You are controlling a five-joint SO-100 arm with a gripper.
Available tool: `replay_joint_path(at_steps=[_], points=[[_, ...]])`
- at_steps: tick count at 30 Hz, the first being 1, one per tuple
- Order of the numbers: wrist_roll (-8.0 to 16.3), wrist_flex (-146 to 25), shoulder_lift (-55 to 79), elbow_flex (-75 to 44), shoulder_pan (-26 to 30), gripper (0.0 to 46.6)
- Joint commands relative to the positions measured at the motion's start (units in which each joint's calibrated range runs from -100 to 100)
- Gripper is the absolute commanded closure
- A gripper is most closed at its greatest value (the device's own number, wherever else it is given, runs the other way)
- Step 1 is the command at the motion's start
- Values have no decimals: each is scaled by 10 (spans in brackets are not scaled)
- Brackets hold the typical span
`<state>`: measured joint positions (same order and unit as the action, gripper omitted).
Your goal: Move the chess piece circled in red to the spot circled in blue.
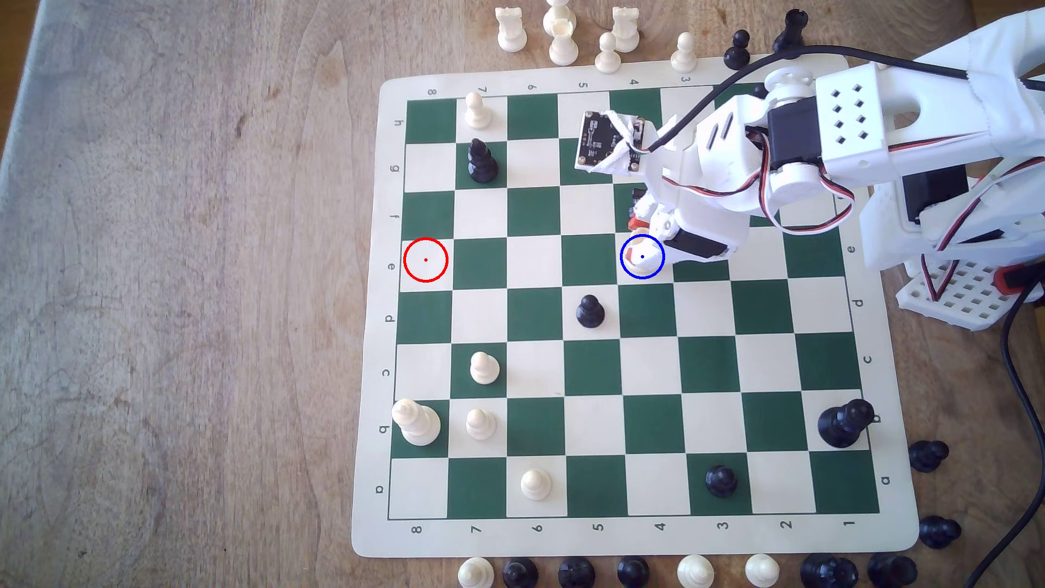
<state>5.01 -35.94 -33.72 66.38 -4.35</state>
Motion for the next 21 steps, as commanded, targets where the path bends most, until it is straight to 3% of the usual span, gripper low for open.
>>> replay_joint_path(at_steps=[1,15,21], points=[[0,-2,-17,-5,-4,311],[-3,-87,-104,-7,1,295],[3,-168,-248,67,42,282]])
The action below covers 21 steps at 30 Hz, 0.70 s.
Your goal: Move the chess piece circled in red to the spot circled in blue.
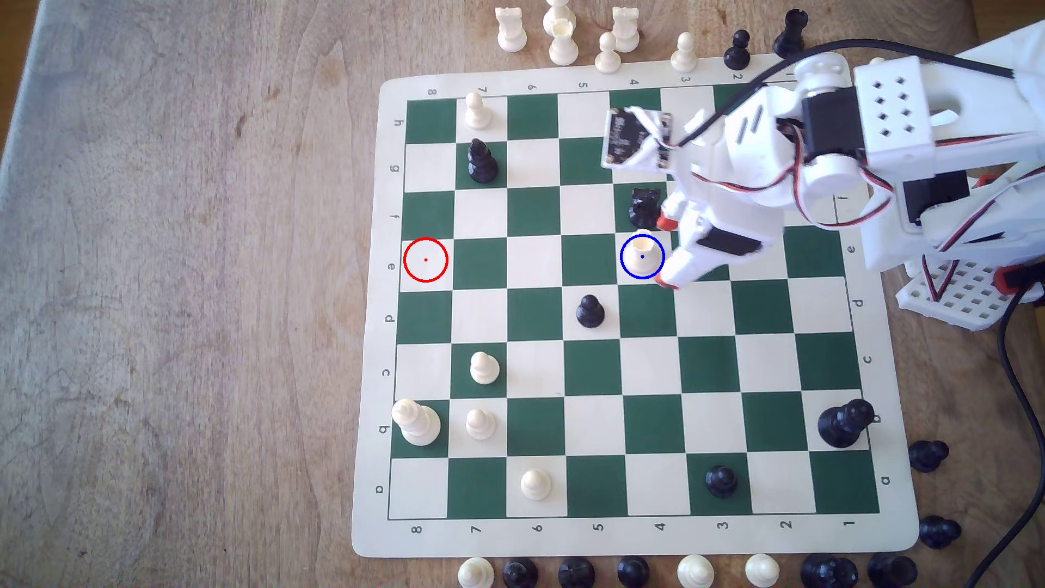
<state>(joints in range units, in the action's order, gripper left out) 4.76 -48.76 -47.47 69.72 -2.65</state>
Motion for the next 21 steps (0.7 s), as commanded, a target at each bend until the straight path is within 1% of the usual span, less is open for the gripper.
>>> replay_joint_path(at_steps=[1,4,8,11,13,16,17,20,21], points=[[6,-57,-138,49,35,282],[10,-134,-260,92,62,281],[7,-182,-348,115,54,281],[6,-185,-376,134,50,281],[6,-154,-414,170,43,284],[6,-95,-436,217,29,292],[6,-58,-441,238,25,302],[6,-19,-453,253,25,321],[5,1,-466,255,25,342]])
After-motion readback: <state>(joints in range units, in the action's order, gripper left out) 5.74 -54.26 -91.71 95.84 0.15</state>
